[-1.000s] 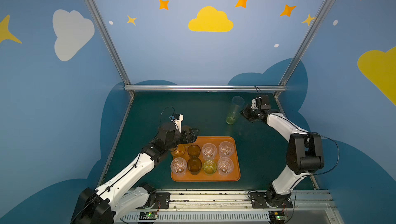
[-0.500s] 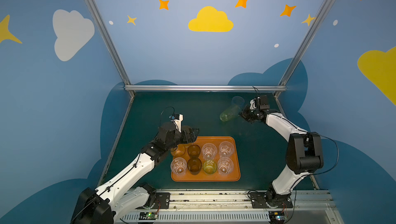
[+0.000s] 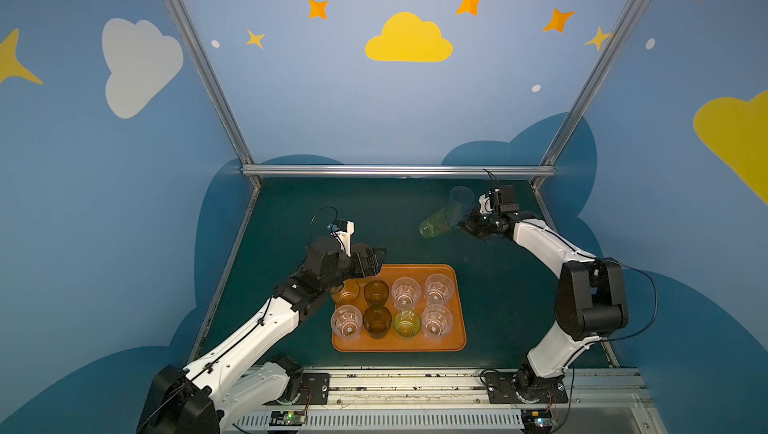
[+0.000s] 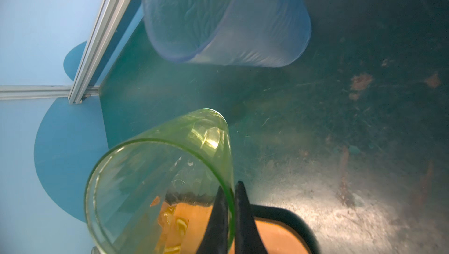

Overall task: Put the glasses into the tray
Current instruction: 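Lift the green glass with right gripper away from the frosted glass, then carry the green glass with right gripper over the tray's far edge toward the left gripper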

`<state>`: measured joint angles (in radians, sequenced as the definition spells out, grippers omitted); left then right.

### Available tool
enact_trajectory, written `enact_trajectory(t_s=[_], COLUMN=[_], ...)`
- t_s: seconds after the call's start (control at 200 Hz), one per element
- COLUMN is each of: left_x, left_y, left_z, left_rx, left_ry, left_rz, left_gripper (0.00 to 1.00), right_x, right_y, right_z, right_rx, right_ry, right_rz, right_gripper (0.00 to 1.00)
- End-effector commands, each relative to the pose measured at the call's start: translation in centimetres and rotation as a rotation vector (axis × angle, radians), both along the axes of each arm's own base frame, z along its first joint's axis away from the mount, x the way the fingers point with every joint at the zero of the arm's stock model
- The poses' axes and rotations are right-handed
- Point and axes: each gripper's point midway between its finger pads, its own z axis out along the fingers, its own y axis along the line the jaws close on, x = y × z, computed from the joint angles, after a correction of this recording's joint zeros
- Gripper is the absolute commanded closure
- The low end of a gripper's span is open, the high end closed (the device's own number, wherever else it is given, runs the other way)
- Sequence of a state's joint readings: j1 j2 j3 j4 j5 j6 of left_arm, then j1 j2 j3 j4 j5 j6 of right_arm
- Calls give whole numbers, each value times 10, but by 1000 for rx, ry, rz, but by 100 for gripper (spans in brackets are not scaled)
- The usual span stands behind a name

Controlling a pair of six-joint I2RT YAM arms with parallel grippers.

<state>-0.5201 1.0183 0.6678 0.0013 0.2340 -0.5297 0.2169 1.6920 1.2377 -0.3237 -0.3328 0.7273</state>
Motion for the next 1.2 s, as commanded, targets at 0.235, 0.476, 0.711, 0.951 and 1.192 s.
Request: enact_trajectory(t_s=[0.235,0.476,0.711,0.951,1.192], left_x=[-6,-9,-15,-22,-29], left_y=[-2,-2,-13,-24,-38], left_z=[26,36,51,50,45], left_rx=[-64,-100,-120,-83,-48], left_ry=[-24,-12,3,40,68], left_rz=[-8,-1,-49,-70,-89], left_gripper=[0,0,0,0,0], right_x=[-32,-58,-87,-108,-119], right_y=[13,13,6,5,12], right_z=[46,68,83,88,80], right_rx=[-56,-113,-149,-171,-192], right_ry=[-98,-158,-210,-215,-177], right_rz=[76,106,111,140,189], right_gripper=[100,100,100,100,100])
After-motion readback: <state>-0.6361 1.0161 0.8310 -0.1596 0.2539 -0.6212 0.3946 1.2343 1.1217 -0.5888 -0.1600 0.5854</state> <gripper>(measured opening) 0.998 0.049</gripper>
